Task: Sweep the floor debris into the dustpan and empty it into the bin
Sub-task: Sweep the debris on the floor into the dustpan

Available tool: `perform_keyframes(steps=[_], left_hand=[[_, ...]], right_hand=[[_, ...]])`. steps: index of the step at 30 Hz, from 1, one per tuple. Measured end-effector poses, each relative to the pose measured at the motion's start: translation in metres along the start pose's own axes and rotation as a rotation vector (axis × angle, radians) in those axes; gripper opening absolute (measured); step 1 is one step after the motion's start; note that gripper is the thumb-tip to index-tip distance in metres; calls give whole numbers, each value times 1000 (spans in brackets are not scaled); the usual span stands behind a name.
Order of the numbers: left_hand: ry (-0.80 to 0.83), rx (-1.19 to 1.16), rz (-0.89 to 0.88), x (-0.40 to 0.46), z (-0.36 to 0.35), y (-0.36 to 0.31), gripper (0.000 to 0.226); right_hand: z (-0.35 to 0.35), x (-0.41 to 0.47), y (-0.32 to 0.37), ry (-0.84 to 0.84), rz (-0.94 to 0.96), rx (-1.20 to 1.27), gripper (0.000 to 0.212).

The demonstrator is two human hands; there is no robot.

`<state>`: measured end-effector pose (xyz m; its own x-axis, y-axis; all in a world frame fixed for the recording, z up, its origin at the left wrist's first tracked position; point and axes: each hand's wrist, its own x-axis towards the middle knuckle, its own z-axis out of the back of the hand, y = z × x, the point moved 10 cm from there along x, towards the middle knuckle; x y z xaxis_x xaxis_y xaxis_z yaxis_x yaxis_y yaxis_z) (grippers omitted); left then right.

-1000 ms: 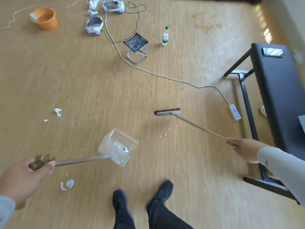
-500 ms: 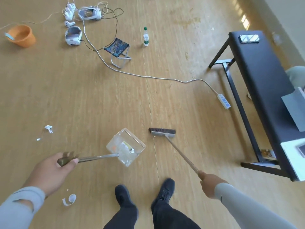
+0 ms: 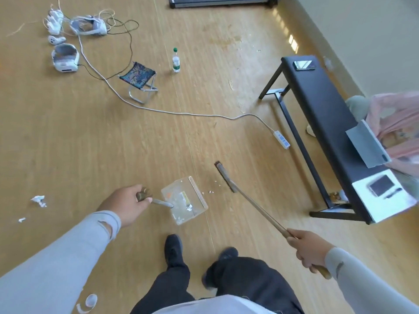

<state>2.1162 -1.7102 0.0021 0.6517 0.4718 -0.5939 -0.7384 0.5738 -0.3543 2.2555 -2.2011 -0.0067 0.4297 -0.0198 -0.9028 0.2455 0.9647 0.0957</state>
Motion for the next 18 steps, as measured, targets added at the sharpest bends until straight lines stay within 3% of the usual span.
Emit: perform_keyframes(steps=[6, 11, 18], left_hand=[[55, 89, -62, 39, -11, -16, 21], [74, 158, -80, 72, -34, -36, 21], [37, 223, -56, 86, -70, -41, 21]], right_hand=[[-17, 3, 14, -74, -41, 114, 33], [-25, 59, 58, -119, -19, 45, 34], [-93, 96, 105, 34, 19, -197, 42]])
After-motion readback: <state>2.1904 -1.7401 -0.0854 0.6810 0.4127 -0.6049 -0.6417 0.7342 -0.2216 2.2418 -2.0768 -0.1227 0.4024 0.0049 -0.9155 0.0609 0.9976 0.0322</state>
